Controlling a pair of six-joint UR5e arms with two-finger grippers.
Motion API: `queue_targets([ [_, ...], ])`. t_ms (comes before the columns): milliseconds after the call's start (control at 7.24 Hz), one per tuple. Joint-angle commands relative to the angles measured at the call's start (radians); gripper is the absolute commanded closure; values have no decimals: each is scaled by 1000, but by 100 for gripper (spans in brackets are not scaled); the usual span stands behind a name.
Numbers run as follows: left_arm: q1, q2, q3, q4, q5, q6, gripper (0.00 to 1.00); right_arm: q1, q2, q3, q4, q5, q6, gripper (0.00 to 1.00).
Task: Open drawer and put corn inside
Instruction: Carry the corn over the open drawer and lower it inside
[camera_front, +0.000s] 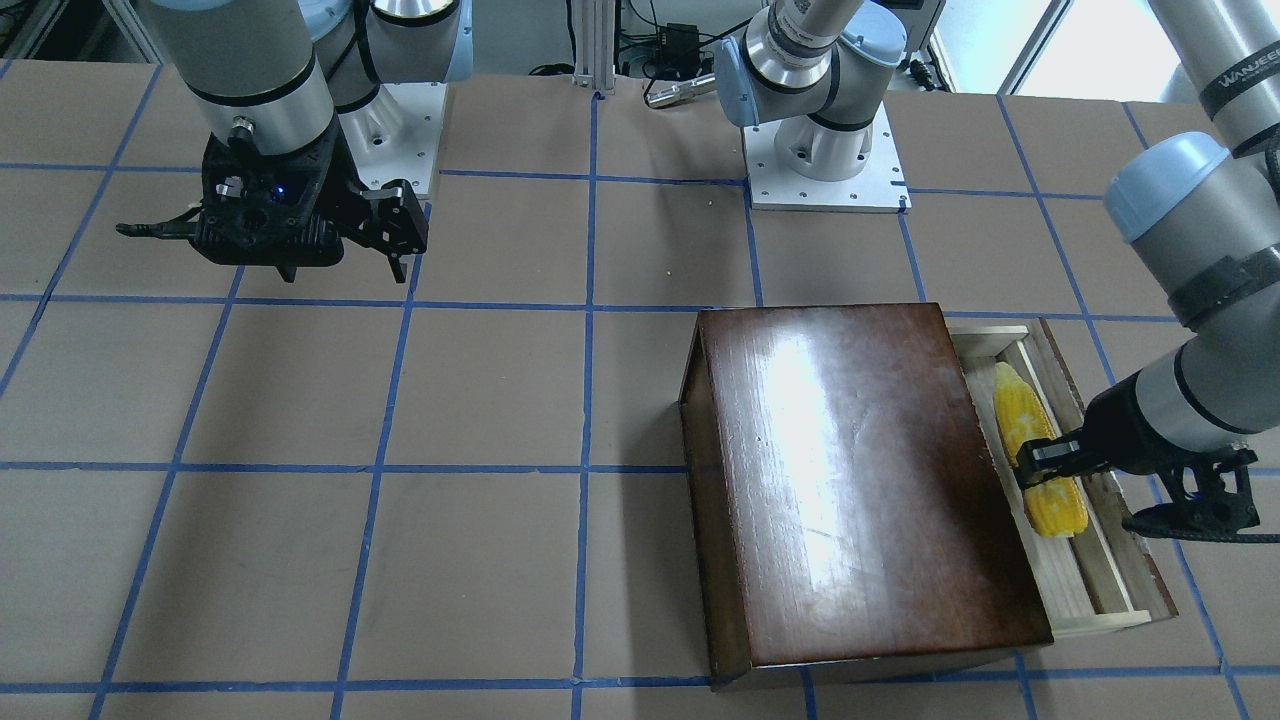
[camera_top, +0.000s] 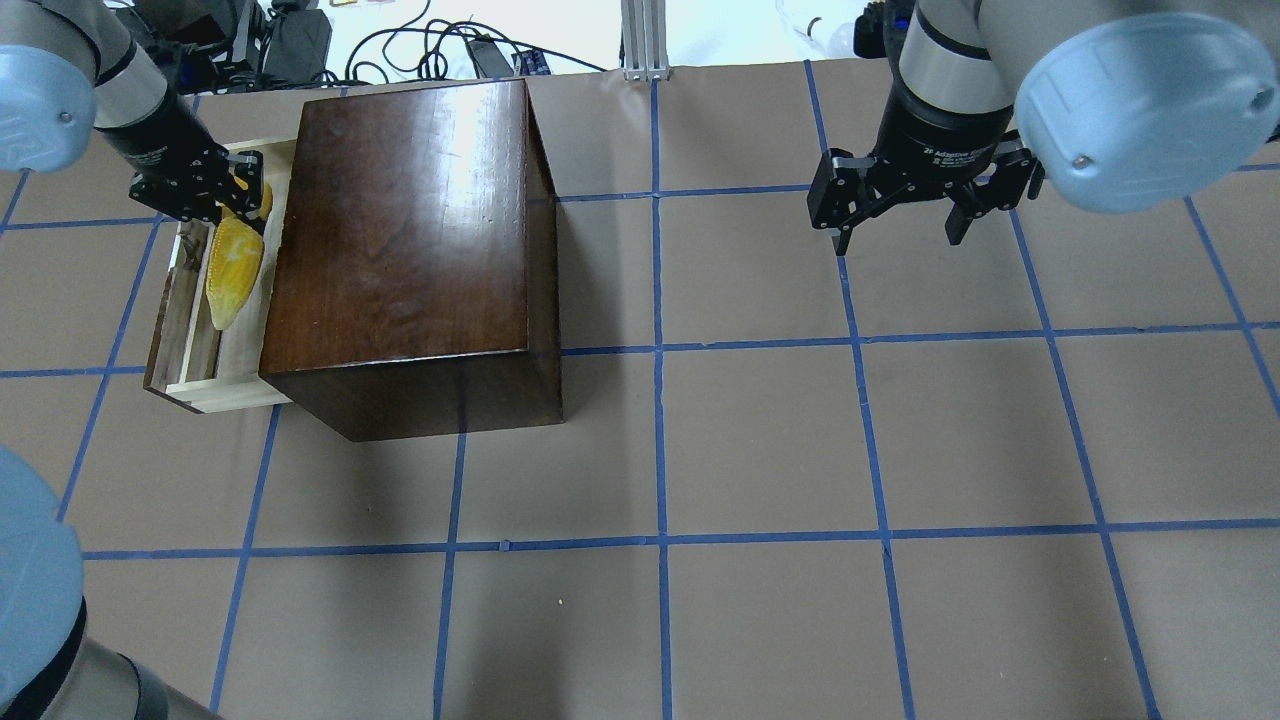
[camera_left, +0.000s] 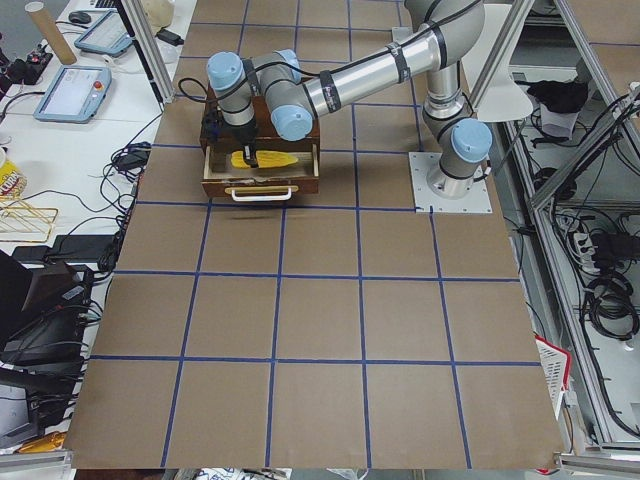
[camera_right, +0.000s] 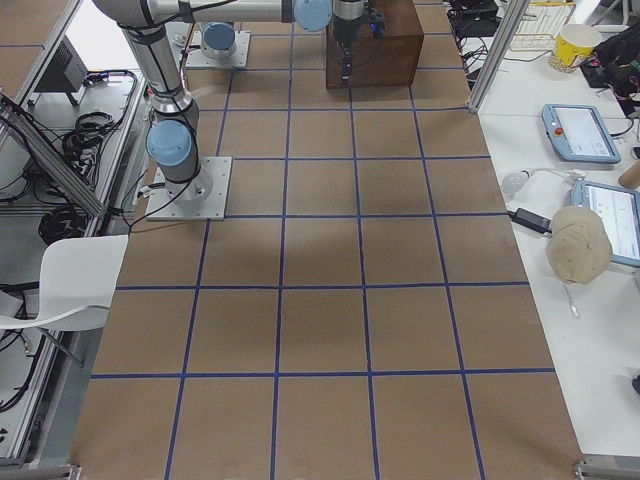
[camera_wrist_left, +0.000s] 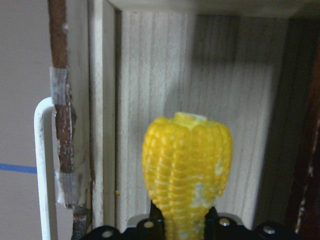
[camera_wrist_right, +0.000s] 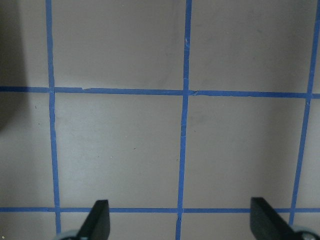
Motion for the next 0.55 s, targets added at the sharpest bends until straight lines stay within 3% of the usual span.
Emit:
queue_targets([
  [0, 7, -4, 1, -2, 5, 2, 7, 0, 0, 0, 0, 0, 0, 0],
  [414, 34, 11, 12, -10, 5, 2, 3, 0, 0, 0, 0, 0, 0, 0],
])
